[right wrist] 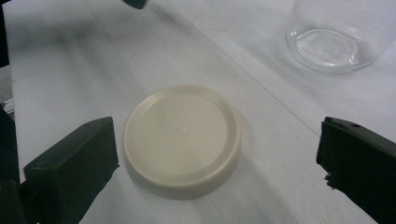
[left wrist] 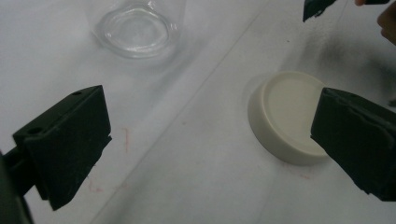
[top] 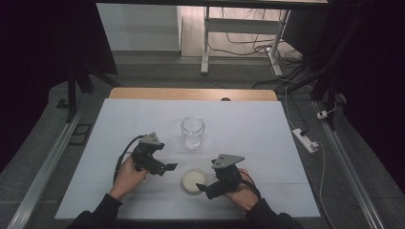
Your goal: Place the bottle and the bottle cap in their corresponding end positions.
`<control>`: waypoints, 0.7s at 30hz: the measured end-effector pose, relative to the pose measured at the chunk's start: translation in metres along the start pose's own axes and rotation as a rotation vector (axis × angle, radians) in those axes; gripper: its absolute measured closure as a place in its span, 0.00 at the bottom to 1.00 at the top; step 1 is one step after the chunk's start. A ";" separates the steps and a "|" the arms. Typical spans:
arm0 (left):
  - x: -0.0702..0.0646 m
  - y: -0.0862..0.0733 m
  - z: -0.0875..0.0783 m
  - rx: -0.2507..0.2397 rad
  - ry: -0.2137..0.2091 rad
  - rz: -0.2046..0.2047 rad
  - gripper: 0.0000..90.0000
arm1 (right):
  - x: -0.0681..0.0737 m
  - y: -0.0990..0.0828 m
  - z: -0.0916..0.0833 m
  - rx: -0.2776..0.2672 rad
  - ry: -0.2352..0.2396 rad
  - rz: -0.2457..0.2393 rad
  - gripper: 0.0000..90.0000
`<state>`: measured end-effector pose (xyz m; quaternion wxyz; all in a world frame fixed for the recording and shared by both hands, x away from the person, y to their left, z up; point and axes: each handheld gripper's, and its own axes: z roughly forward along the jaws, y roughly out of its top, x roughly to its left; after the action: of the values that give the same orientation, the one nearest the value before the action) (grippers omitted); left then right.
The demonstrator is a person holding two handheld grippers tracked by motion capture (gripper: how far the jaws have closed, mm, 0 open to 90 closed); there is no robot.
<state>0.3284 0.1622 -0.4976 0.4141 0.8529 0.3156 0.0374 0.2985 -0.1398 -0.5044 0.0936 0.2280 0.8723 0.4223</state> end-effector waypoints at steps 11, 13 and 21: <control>-0.012 -0.021 -0.020 -0.010 -0.010 -0.026 0.00 | -0.006 -0.006 -0.016 -0.004 0.014 0.047 0.00; -0.015 -0.026 -0.024 -0.009 -0.008 -0.031 0.00 | -0.007 -0.009 -0.019 -0.003 0.013 0.056 0.00; -0.023 -0.045 -0.041 -0.012 0.012 -0.051 0.00 | -0.011 -0.019 -0.038 -0.010 -0.022 0.072 0.00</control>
<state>0.2740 0.1976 -0.4988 0.4183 0.8419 0.3394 0.0337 0.2887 -0.1816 -0.4963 0.0893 0.2634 0.8604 0.4270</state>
